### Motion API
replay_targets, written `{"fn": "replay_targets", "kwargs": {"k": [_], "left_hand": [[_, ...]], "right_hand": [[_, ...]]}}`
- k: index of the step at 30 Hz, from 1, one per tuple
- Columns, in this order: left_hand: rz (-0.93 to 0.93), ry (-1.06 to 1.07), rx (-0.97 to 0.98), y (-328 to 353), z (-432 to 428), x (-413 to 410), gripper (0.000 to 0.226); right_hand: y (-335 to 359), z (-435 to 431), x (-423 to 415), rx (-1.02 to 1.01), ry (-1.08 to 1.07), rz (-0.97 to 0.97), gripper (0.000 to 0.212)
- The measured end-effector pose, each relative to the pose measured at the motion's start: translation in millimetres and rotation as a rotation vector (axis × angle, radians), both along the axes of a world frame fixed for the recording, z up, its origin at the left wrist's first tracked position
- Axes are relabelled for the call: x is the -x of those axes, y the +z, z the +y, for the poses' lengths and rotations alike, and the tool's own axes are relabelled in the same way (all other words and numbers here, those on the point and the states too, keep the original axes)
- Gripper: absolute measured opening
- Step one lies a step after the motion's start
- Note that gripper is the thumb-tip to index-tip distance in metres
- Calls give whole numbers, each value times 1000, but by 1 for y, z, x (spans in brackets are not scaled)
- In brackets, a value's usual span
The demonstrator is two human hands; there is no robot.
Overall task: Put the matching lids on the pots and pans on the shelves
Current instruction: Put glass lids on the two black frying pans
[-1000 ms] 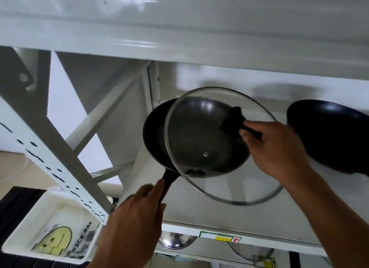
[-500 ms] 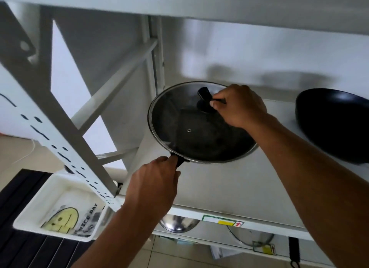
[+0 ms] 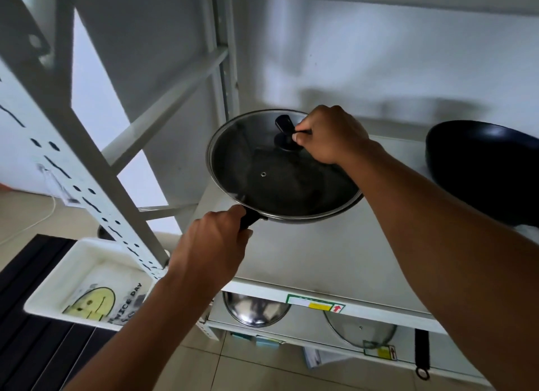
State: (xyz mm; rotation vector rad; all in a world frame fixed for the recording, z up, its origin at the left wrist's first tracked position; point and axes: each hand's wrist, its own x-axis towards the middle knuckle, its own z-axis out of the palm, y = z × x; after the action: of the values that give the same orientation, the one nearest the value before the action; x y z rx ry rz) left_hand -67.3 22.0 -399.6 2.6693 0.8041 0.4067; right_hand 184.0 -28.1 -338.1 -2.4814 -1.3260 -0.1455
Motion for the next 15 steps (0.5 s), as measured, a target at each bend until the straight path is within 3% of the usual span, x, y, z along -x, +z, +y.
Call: {"fn": "replay_targets", "kwargs": {"k": [15], "left_hand": [[-41, 12, 48, -7, 6, 0, 21]], "right_hand": [[-5, -9, -7, -38, 1, -73, 23]]}}
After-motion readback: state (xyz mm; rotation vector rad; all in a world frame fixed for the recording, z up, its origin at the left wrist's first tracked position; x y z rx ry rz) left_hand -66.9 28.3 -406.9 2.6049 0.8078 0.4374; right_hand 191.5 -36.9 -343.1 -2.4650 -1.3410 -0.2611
